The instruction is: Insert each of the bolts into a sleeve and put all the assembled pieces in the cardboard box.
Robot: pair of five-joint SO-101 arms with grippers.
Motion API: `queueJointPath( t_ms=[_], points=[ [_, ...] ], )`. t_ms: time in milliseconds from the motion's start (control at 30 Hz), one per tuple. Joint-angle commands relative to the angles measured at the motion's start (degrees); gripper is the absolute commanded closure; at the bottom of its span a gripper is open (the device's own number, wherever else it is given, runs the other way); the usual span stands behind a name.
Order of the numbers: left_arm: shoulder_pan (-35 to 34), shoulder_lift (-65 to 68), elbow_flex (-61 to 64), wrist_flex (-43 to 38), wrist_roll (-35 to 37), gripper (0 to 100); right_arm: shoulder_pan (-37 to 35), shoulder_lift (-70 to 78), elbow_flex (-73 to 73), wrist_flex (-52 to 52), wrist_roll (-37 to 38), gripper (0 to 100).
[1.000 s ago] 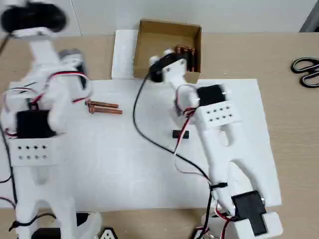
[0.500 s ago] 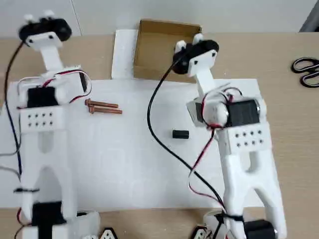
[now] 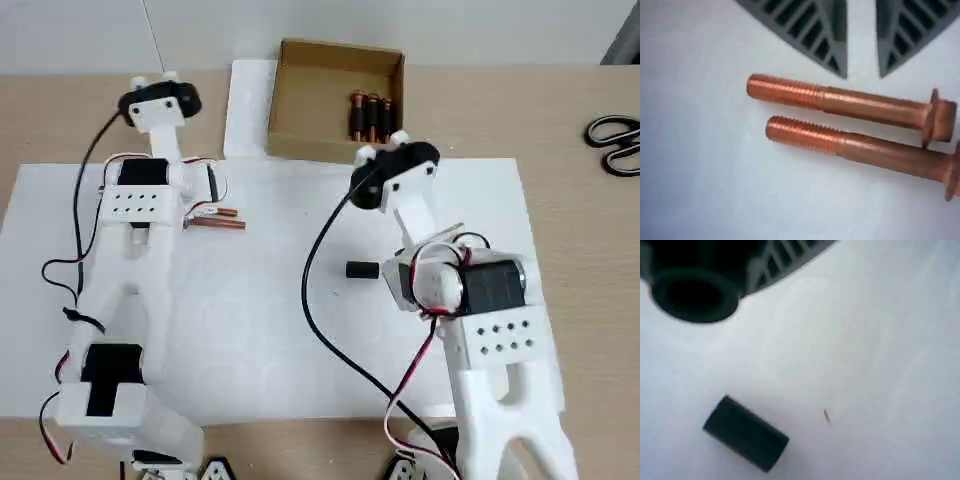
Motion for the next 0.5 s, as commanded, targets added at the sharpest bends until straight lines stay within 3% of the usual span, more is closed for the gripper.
queueJointPath(
  t_ms=[0, 300, 467],
  points=[
    [0.4, -0.4, -0.5, 0.9, 5.5, 97, 0.0, -3.6, 1.4, -0.3, 0.8, 99.2],
    [0.4, -0.4, -0.5, 2.9, 24.7, 97, -0.3, -4.5, 2.9, 0.2, 1.1, 99.2],
    [3.7, 0.1, -0.1, 2.5, 37.4, 97, 0.3, -4.4, 3.0, -0.2, 1.8, 99.5]
  ],
)
